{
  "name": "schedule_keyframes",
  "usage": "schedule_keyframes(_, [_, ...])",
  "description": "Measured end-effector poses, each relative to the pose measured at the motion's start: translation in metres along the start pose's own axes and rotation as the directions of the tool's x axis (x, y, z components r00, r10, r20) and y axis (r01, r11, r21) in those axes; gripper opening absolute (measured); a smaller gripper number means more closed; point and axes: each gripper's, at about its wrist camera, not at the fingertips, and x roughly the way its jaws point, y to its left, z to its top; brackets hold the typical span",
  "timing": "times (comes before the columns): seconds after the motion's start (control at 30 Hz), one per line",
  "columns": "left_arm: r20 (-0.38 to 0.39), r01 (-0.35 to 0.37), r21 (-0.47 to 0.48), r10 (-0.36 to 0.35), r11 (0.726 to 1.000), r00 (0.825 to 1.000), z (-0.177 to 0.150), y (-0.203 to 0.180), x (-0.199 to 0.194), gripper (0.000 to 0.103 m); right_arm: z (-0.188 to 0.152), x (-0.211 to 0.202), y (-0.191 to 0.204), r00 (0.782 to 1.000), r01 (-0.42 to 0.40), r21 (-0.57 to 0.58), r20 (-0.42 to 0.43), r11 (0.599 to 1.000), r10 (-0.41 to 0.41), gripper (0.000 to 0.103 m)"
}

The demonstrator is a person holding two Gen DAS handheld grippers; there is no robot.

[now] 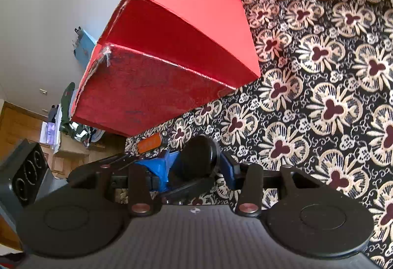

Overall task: Organize rigid objects
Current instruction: 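Close the right gripper on the black round object, then lift the black round object with the right gripper and carry it into the box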

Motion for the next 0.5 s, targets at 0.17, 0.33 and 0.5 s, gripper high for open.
schedule_keyframes(0.17, [0.003,0.061,-0.093,-0.061,0.994,0.998,0.002,0.017,-0.003,0.038,0.0,-0.003,-0.005,1.0,-0.011,0.028,-0.022,1.0,0.012,0.031])
schedule_keyframes(0.33, [0.016,0.159,-0.163,-0.158,0.974,0.987,0.001,0.022,-0.008,0.038,0.002,-0.005,-0.01,0.999,-0.04,0.047,-0.019,0.998,0.041,0.022])
schedule_keyframes(0.5, [0.059,0.186,-0.159,-0.179,0.969,0.982,0.009,0.019,-0.029,0.038,0.003,-0.024,0.002,0.999,-0.047,-0.023,0.024,0.999,0.048,0.004])
